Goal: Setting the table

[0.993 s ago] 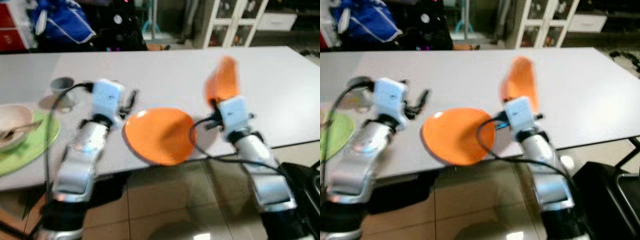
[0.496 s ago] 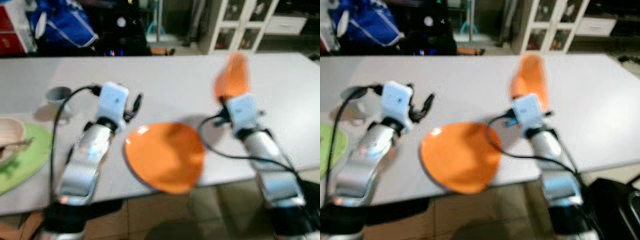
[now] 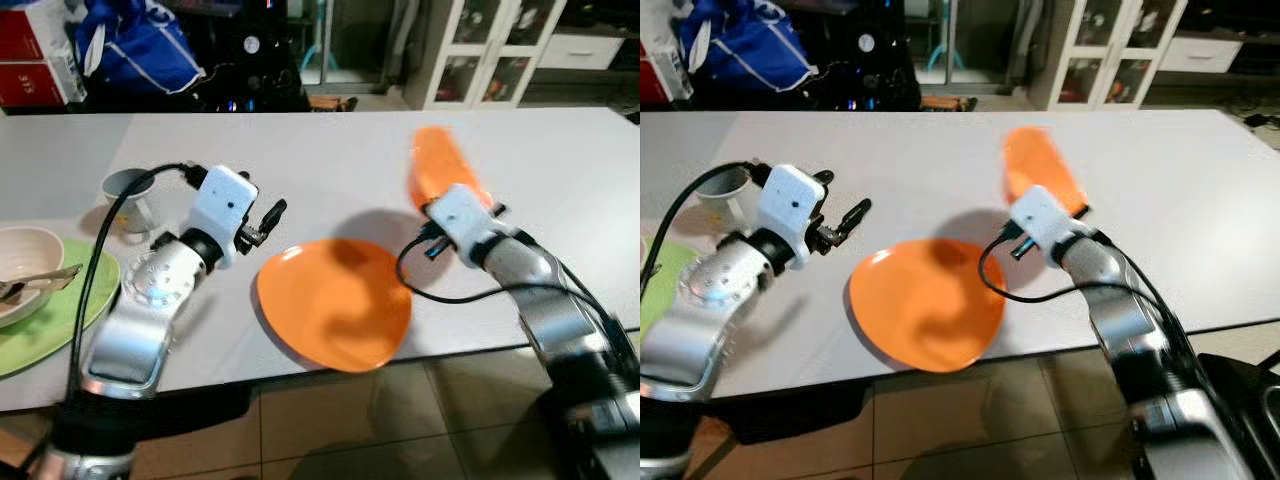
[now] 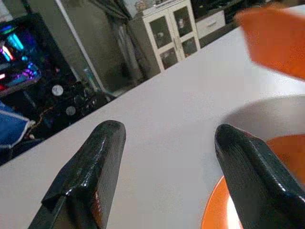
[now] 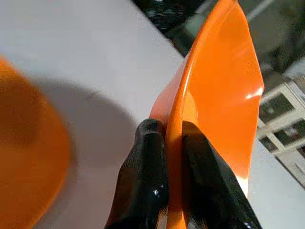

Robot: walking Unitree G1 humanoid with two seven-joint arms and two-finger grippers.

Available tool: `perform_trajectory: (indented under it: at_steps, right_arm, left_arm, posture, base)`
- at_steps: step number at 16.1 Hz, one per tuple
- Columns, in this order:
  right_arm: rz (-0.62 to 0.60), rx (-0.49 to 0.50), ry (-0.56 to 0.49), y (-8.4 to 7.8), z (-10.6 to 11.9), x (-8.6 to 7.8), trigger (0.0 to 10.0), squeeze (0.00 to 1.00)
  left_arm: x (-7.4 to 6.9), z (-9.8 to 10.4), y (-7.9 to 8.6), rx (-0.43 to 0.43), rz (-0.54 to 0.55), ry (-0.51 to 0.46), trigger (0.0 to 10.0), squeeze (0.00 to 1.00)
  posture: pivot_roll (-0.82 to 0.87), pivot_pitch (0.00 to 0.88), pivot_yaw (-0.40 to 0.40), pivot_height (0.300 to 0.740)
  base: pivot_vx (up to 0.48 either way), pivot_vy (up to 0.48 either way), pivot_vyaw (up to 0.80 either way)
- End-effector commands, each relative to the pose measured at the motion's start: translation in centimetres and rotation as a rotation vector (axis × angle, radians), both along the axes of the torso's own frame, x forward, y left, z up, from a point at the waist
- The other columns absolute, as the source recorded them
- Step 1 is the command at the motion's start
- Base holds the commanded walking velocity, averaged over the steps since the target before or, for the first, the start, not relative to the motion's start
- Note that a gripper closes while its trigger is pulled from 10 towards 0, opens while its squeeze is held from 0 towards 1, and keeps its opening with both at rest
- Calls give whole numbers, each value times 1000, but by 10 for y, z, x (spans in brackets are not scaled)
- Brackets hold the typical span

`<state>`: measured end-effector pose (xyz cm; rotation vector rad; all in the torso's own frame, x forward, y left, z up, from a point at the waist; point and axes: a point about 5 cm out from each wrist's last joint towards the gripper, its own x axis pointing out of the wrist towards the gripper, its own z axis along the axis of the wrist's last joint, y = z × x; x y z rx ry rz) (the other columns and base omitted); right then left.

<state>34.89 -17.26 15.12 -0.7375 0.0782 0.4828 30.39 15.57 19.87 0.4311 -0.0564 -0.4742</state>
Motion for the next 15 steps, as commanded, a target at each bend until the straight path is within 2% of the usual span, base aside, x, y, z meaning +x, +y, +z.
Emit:
perform_trajectory:
  at_steps: [1,3,7,10,15]
  right_arm:
    - [24,-58,-7,-4,5,5,10000,0]
    - [46,-168,69,-8,2,23,10000,0]
    - [51,-277,123,-12,8,39,10000,0]
    - [80,-291,169,-11,4,40,10000,0]
    - [117,-332,195,-6,-7,38,10000,0]
  left_arm:
    - [0,3,0,15,-33,16,10000,0]
    - [-4,8,-3,58,-143,59,10000,0]
    - [-15,5,-3,81,-263,162,10000,0]
    - [-24,-2,-5,83,-309,232,10000,0]
    - [-24,-3,-6,107,-324,255,10000,0]
  posture:
    - [54,0,-53,740]
    - [71,0,-65,740]
    - [75,0,-79,740]
    - [79,0,-89,740]
    - [73,0,-76,740]
  base:
    - [0,0,0]
    - [0,0,0]
    - [0,0,0]
    - [0,0,0]
    - [0,0,0]
